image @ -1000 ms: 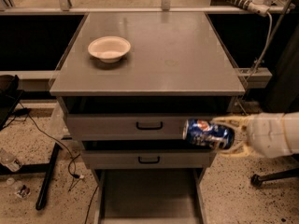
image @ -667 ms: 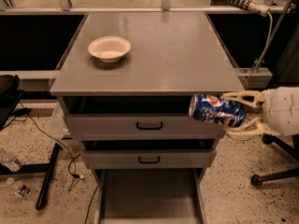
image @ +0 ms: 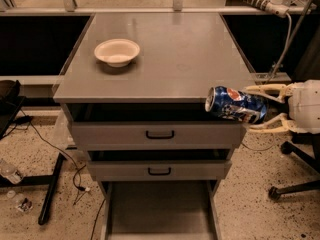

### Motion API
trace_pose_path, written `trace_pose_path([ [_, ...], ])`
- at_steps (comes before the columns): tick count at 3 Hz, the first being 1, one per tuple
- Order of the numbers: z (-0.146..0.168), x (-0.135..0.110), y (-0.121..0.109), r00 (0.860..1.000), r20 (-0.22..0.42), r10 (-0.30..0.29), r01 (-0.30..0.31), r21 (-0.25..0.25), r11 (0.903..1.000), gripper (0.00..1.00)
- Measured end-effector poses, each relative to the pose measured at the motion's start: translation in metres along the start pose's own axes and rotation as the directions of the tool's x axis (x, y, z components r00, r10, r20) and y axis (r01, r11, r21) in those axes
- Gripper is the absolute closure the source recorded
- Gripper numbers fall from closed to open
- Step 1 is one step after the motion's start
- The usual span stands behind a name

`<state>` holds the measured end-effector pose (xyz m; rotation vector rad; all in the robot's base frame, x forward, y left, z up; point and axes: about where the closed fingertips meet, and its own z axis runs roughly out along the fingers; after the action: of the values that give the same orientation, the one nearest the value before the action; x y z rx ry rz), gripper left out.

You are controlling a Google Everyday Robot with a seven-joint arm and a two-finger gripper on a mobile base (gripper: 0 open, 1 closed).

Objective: Pick pepsi can from bottom drawer and place on counter

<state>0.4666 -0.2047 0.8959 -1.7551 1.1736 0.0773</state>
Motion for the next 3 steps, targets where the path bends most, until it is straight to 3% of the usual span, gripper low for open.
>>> trace_pose_path([
  [1,0.010,0.016,-0.035,0.999,-0.016,0.037,-0.036,0.038,0.9986,1.00],
  [2,0.042,0.046,-0.093,0.993,-0.059,0.104,-0.095,0.132,0.9867,1.00],
  [3,0.072,0.077,-0.139,0.975,-0.108,0.193,-0.166,0.215,0.9623,1.00],
])
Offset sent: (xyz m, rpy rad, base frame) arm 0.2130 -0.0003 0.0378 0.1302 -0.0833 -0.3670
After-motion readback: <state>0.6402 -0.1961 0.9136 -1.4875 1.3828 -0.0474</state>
